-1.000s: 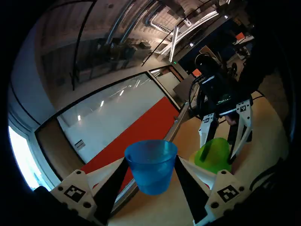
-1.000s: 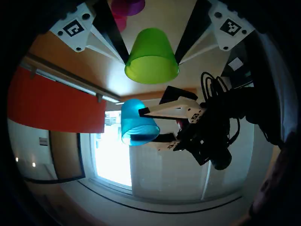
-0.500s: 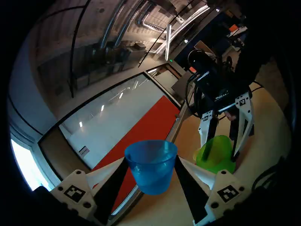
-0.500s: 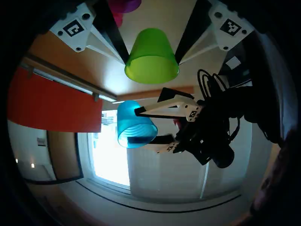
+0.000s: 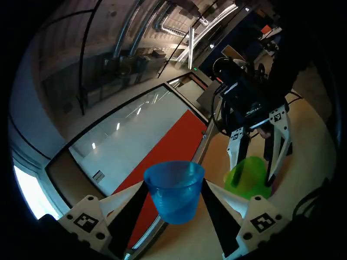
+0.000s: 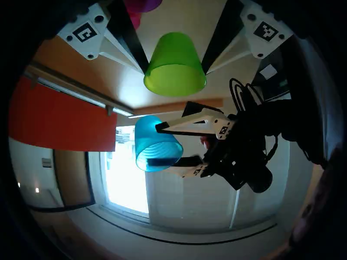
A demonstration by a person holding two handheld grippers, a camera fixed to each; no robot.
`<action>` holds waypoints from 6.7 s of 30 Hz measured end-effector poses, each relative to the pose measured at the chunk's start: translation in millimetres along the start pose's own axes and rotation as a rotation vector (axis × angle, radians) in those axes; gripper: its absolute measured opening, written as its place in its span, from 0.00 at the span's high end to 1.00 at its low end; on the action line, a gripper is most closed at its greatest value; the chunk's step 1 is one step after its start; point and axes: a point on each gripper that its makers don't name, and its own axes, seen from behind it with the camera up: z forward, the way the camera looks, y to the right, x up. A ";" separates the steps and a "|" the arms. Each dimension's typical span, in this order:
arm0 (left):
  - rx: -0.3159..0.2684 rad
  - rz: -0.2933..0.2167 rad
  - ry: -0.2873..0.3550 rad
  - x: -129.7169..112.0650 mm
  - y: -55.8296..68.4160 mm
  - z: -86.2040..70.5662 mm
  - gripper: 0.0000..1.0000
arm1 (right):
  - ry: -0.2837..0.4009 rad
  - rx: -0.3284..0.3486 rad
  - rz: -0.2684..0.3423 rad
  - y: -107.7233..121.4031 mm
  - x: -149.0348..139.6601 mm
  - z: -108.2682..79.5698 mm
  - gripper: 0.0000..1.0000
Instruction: Pour water
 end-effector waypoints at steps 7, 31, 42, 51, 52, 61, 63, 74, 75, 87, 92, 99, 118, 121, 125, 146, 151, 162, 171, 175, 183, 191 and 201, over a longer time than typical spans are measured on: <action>0.001 0.032 0.001 3.1 -1.7 -0.8 0.15 | -0.002 0.006 -0.011 -1.7 2.8 1.8 0.10; -0.005 0.163 0.006 9.2 -0.7 0.7 0.15 | -0.021 0.013 -0.029 -1.5 5.9 2.2 0.10; -0.001 0.219 0.009 12.4 -0.1 1.9 0.15 | -0.023 0.005 -0.031 2.4 5.5 1.0 0.10; -0.003 0.251 0.006 12.5 1.5 1.3 0.15 | -0.019 0.006 -0.030 2.4 5.2 0.3 0.11; -0.003 0.254 0.006 13.0 1.2 1.1 0.15 | -0.019 0.006 -0.031 2.4 4.9 0.3 0.11; -0.005 0.271 0.006 14.8 1.7 0.6 0.15 | -0.021 0.004 -0.035 2.1 3.5 1.6 0.12; -0.005 0.273 0.007 15.4 2.1 0.6 0.15 | -0.019 0.003 -0.034 2.1 3.9 2.0 0.12; -0.007 0.293 0.008 16.9 5.3 1.5 0.15 | -0.010 0.000 -0.034 1.6 7.3 2.7 0.12; -0.006 0.295 0.008 17.1 5.3 1.5 0.15 | -0.010 0.000 -0.034 1.5 7.3 2.9 0.12; 0.004 0.318 0.004 15.6 1.8 0.1 0.15 | -0.009 -0.002 -0.036 1.2 7.1 4.0 0.12; 0.002 0.327 0.003 15.6 1.1 0.8 0.15 | -0.007 -0.001 -0.036 0.6 8.4 4.4 0.12; -0.005 0.342 0.005 17.9 2.7 0.6 0.15 | -0.003 -0.003 -0.039 1.0 10.0 3.4 0.12; -0.011 0.392 0.005 24.7 4.4 1.8 0.15 | 0.005 -0.006 -0.047 0.0 12.5 1.7 0.12; -0.012 0.402 0.003 25.7 4.5 2.0 0.15 | 0.005 -0.006 -0.047 0.2 12.4 1.5 0.12; -0.010 0.412 0.004 27.5 3.7 2.5 0.15 | 0.006 -0.005 -0.047 0.0 12.0 0.9 0.12; -0.015 0.472 0.005 30.6 5.7 3.0 0.15 | 0.008 -0.006 -0.046 1.3 10.5 -0.3 0.12; -0.016 0.479 0.005 30.6 5.7 3.5 0.15 | 0.009 -0.004 -0.048 0.2 11.5 0.8 0.12; -0.015 0.505 0.006 31.3 5.5 4.0 0.15 | 0.012 -0.007 -0.046 -0.1 10.9 0.9 0.12; -0.017 0.529 0.007 33.6 4.2 4.5 0.15 | 0.013 -0.008 -0.046 -1.0 11.6 0.3 0.12; -0.020 0.537 0.008 34.0 4.4 4.5 0.15 | 0.011 -0.007 -0.047 -1.1 10.6 0.4 0.12; -0.023 0.560 0.007 34.1 6.1 7.1 0.15 | 0.013 -0.007 -0.048 -1.0 11.4 -0.1 0.12; -0.025 0.581 0.008 34.8 6.5 10.2 0.15 | 0.013 -0.008 -0.052 -0.2 11.9 -0.8 0.12; -0.024 0.612 0.009 38.3 5.6 9.0 0.15 | 0.012 -0.012 -0.057 0.4 12.6 -3.6 0.12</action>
